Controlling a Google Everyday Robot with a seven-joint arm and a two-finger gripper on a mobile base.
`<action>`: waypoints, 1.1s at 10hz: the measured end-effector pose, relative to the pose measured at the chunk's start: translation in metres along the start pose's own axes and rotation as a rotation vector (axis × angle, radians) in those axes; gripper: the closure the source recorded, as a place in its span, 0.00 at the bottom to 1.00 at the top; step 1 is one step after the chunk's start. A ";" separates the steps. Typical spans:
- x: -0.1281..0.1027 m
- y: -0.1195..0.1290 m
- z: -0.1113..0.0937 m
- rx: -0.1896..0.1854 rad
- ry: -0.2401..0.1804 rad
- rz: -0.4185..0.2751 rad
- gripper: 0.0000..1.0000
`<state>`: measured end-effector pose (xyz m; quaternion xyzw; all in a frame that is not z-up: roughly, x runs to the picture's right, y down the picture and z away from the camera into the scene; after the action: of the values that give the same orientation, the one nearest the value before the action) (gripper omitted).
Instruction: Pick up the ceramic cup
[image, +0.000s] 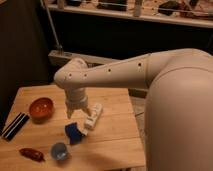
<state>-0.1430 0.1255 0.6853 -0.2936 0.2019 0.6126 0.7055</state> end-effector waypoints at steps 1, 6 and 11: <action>0.011 0.011 0.003 -0.014 0.004 -0.032 0.35; 0.093 0.044 0.048 -0.029 0.077 -0.237 0.35; 0.127 0.065 0.105 -0.028 0.092 -0.371 0.35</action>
<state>-0.1940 0.2945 0.6714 -0.3631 0.1679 0.4607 0.7923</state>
